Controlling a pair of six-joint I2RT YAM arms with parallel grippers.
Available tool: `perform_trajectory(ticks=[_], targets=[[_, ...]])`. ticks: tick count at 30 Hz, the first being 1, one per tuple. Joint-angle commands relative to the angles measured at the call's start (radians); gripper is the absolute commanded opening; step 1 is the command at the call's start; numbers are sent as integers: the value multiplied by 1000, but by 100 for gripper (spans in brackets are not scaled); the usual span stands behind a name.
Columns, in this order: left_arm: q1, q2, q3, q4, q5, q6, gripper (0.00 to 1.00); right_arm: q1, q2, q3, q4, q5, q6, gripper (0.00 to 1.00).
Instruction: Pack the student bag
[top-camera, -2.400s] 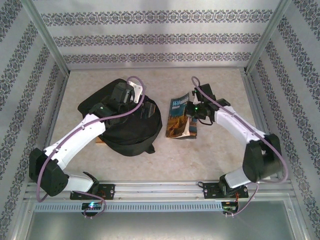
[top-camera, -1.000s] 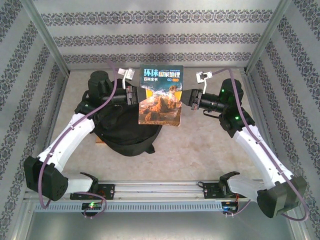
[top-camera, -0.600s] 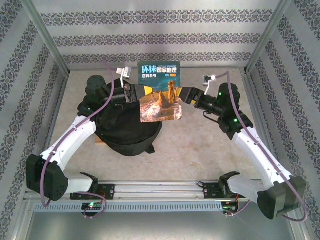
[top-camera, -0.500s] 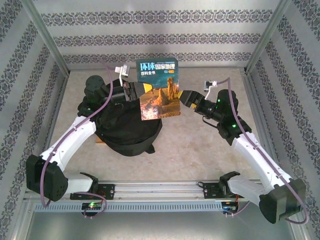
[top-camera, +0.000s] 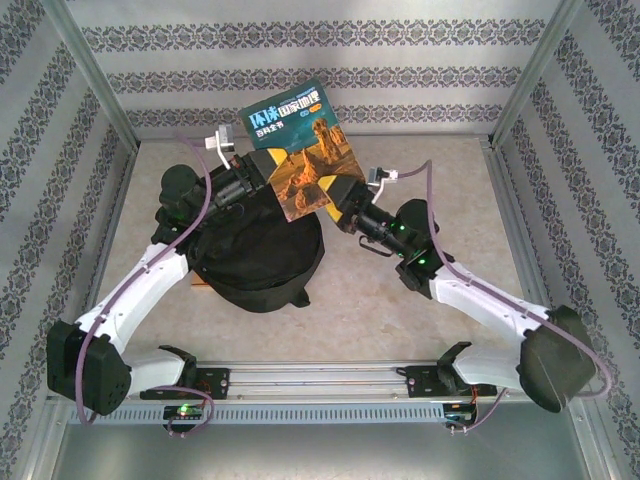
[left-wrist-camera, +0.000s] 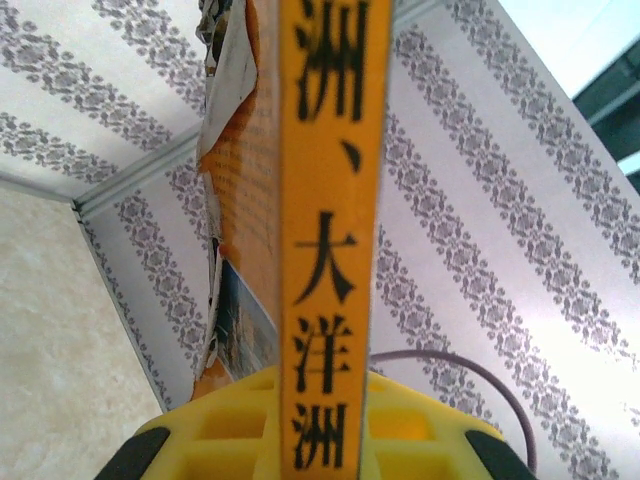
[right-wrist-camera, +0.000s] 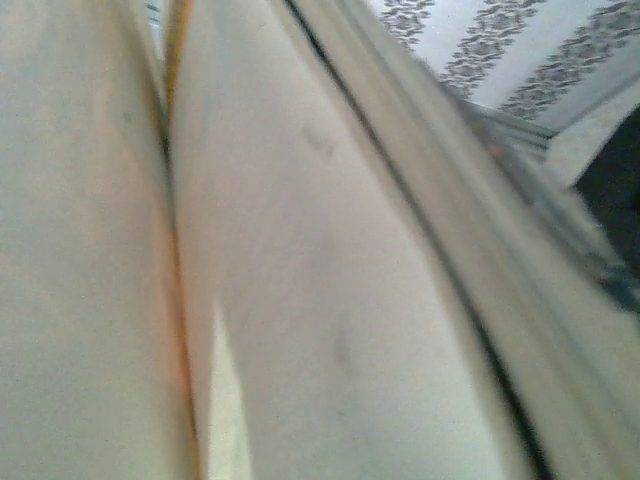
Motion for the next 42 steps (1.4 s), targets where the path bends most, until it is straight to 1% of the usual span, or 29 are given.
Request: perform_trajectory(ticks=[1, 3, 5, 7, 8, 12, 17, 22, 24, 27, 29, 30, 31, 34, 35, 36, 37, 38, 40, 41, 42], targets=[[7, -44, -17, 156, -76, -65, 0, 32, 59, 6, 283, 81, 109, 98], [7, -52, -32, 159, -100, -81, 0, 46, 97, 16, 354, 119, 128, 97], [7, -65, -45, 151, -119, -89, 0, 62, 124, 41, 401, 134, 105, 95], [6, -76, -60, 142, -135, -91, 0, 79, 142, 75, 402, 138, 65, 91], [6, -83, -66, 137, -142, -90, 0, 88, 144, 86, 395, 156, 41, 87], [7, -114, -94, 105, -171, -77, 0, 104, 132, 65, 390, 284, -38, 64], [6, -133, -106, 74, -179, -63, 0, 105, 106, 62, 345, 338, -116, 53], [4, -150, -120, 50, -197, -49, 0, 105, 92, 67, 304, 373, -150, 41], [0, -147, -120, 40, -198, -44, 0, 105, 107, 89, 296, 347, -154, 37], [-11, -135, -120, 42, -192, -40, 0, 107, 137, 119, 310, 298, -154, 18], [-15, -135, -121, 23, -194, -28, 0, 106, 145, 126, 312, 287, -159, 7], [-15, -138, -122, 10, -198, -15, 4, 106, 143, 122, 307, 287, -162, 2], [-15, -144, -122, -14, -201, 3, 11, 105, 136, 115, 300, 292, -169, 0], [-16, -163, -103, -134, -202, 97, 45, 88, 89, 85, 222, 307, -188, 0], [-15, -168, -87, -190, -197, 147, 53, 76, 69, 74, 184, 306, -189, 0], [-14, -171, -49, -305, -192, 231, 59, 58, 42, 63, 119, 304, -181, 0], [-15, -171, -9, -428, -194, 317, 62, 38, 9, 55, 33, 305, -186, 0], [-17, -167, 20, -517, -197, 384, 64, 21, -23, 52, -69, 306, -202, 0], [-16, -146, 82, -697, -195, 524, 66, 0, -111, 58, -320, 368, -275, 0], [-19, -132, 105, -773, -199, 580, 66, -2, -143, 59, -413, 397, -314, 0], [-24, -116, 129, -853, -207, 638, 67, -11, -177, 51, -460, 415, -359, 0]])
